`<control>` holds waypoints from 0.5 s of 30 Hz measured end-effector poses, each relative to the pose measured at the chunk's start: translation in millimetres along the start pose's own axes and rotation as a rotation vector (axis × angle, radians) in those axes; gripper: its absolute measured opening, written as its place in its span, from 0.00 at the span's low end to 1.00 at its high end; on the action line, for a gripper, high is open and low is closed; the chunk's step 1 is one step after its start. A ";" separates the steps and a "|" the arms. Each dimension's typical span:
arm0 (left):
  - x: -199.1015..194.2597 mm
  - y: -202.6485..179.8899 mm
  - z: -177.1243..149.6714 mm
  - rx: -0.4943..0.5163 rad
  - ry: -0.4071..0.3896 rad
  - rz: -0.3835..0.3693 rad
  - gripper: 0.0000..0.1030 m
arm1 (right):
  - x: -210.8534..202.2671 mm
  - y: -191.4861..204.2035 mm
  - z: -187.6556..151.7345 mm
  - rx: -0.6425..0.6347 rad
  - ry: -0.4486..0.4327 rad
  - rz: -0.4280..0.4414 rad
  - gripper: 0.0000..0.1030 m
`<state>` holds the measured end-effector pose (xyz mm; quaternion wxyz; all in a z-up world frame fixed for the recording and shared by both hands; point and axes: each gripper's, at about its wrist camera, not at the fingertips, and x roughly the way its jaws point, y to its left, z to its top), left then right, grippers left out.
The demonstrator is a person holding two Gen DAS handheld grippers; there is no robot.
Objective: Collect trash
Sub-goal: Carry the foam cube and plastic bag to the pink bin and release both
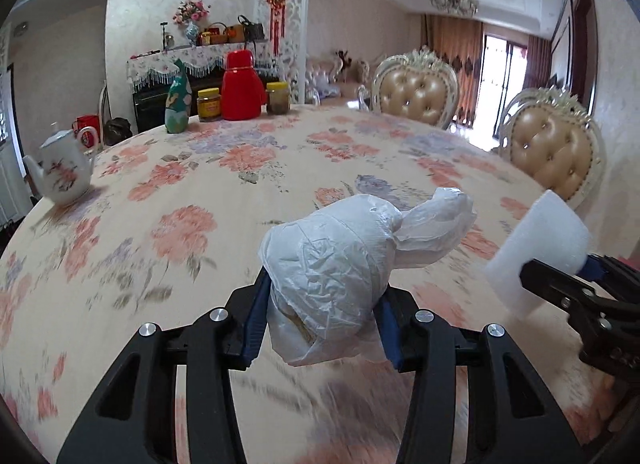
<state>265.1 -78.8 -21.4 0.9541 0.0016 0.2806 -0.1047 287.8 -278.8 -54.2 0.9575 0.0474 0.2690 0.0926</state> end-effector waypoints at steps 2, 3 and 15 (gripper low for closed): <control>-17.6 -3.6 -8.7 -0.008 -0.026 -0.022 0.44 | -12.8 4.3 -5.5 -0.010 -0.015 0.002 0.59; -25.7 -5.5 -12.8 -0.009 -0.037 -0.033 0.44 | -21.1 7.1 -9.5 -0.015 -0.023 0.002 0.59; -100.2 -15.1 -55.6 -0.053 -0.149 -0.046 0.44 | -95.8 19.4 -45.2 -0.041 -0.101 -0.025 0.59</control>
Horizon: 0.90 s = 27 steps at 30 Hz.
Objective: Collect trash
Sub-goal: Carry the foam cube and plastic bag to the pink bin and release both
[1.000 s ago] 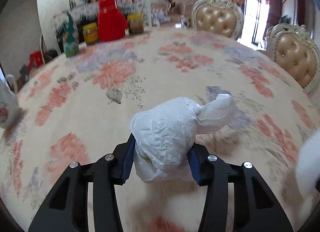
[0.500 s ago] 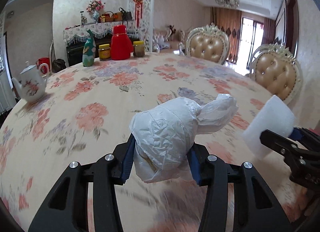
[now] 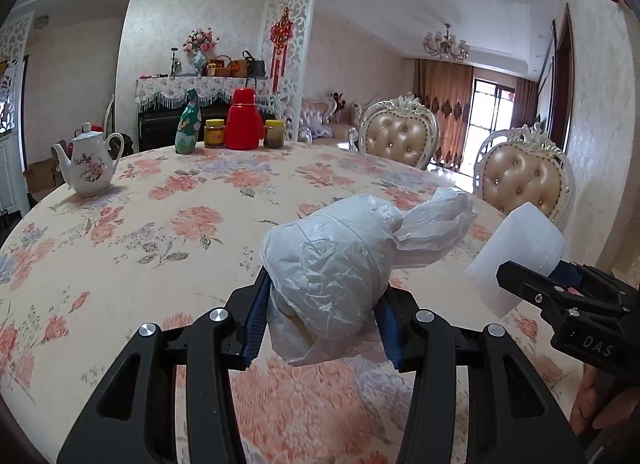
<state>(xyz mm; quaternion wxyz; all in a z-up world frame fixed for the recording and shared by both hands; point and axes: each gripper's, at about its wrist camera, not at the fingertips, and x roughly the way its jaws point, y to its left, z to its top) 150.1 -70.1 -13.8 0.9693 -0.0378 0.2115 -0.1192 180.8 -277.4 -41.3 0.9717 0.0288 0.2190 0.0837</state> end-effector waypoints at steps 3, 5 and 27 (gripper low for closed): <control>-5.3 -2.5 -4.2 0.000 -0.002 -0.007 0.44 | -10.0 -0.8 -3.0 0.000 -0.011 -0.008 0.59; -9.1 -5.6 -7.2 0.005 -0.006 -0.013 0.44 | -16.6 -2.3 -4.7 0.005 -0.016 -0.010 0.59; -1.9 -81.6 -0.3 0.139 -0.015 -0.153 0.44 | -65.5 -63.7 -19.3 0.089 -0.067 -0.119 0.60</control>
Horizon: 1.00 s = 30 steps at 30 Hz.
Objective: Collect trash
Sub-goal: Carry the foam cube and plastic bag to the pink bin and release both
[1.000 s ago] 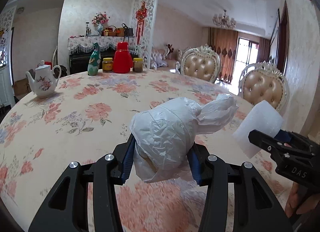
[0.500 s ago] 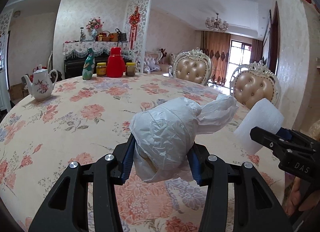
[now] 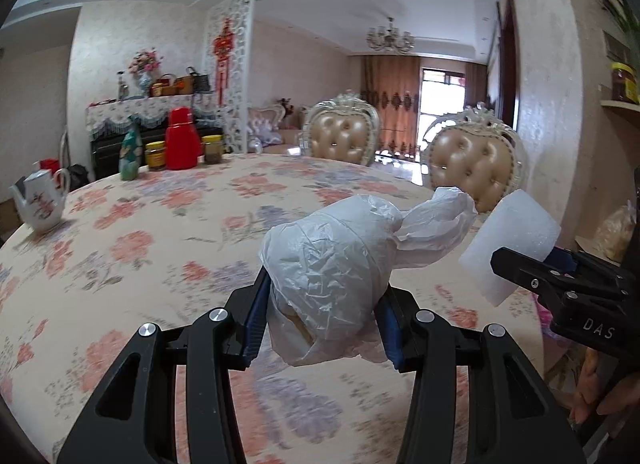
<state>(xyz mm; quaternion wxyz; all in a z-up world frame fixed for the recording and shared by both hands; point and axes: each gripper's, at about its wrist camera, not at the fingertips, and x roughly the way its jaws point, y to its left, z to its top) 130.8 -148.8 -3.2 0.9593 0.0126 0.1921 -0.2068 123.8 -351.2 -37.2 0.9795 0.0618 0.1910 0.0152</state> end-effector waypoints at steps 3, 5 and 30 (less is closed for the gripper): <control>10.2 -16.8 3.4 0.013 0.011 -0.043 0.44 | -7.3 -15.2 -0.2 0.018 -0.010 -0.027 0.60; 16.0 -25.8 4.5 0.019 0.017 -0.065 0.44 | -12.7 -25.9 -0.9 0.030 -0.017 -0.049 0.60; 91.0 -183.4 21.7 0.128 0.067 -0.398 0.44 | -71.3 -178.9 -22.0 0.146 -0.030 -0.370 0.60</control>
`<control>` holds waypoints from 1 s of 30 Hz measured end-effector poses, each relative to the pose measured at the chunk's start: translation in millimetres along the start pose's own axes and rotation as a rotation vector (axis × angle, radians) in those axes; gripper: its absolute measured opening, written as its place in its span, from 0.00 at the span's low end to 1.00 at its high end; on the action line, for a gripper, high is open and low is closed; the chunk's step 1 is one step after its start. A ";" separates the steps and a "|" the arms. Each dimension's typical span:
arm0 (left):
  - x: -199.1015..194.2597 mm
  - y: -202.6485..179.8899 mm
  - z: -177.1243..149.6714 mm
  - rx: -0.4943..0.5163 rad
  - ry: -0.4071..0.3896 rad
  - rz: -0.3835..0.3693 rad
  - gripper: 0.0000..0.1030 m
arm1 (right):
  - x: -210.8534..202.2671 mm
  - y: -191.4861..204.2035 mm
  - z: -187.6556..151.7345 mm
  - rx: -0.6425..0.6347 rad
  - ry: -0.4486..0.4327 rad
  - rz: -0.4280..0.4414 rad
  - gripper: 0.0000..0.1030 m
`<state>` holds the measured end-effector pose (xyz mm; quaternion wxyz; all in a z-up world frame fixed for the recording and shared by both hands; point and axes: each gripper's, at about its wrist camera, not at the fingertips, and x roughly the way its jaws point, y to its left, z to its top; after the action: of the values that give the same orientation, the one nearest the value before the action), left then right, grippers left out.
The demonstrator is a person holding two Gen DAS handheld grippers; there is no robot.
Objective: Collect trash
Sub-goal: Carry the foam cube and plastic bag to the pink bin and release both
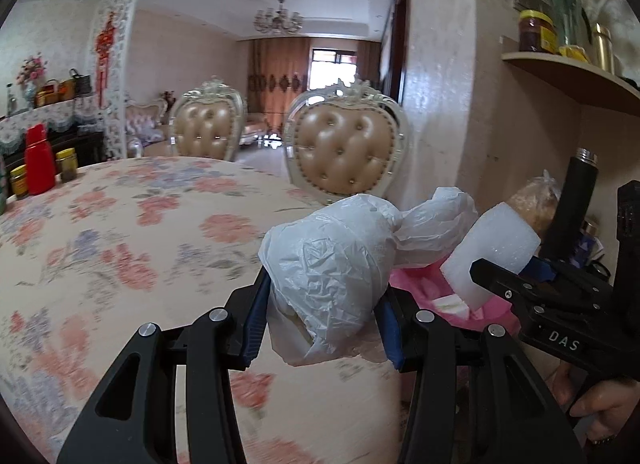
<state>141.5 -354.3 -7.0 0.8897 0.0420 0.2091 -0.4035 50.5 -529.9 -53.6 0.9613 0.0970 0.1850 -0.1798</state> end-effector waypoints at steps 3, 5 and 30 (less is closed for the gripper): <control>13.4 -13.4 2.5 0.003 0.012 -0.028 0.44 | 4.3 -22.9 -0.7 0.016 0.013 -0.044 0.60; 20.3 -17.5 4.8 0.004 0.014 -0.037 0.44 | 10.3 -38.6 -0.6 0.027 0.026 -0.072 0.60; 89.6 -68.8 22.7 0.066 0.061 -0.124 0.45 | 10.7 -118.3 -0.2 0.123 -0.027 -0.207 0.78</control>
<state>151.1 -468.7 -16.3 0.8544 0.0702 0.2248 -0.4633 14.5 -641.5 -72.1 0.9321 0.1338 0.1699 -0.2906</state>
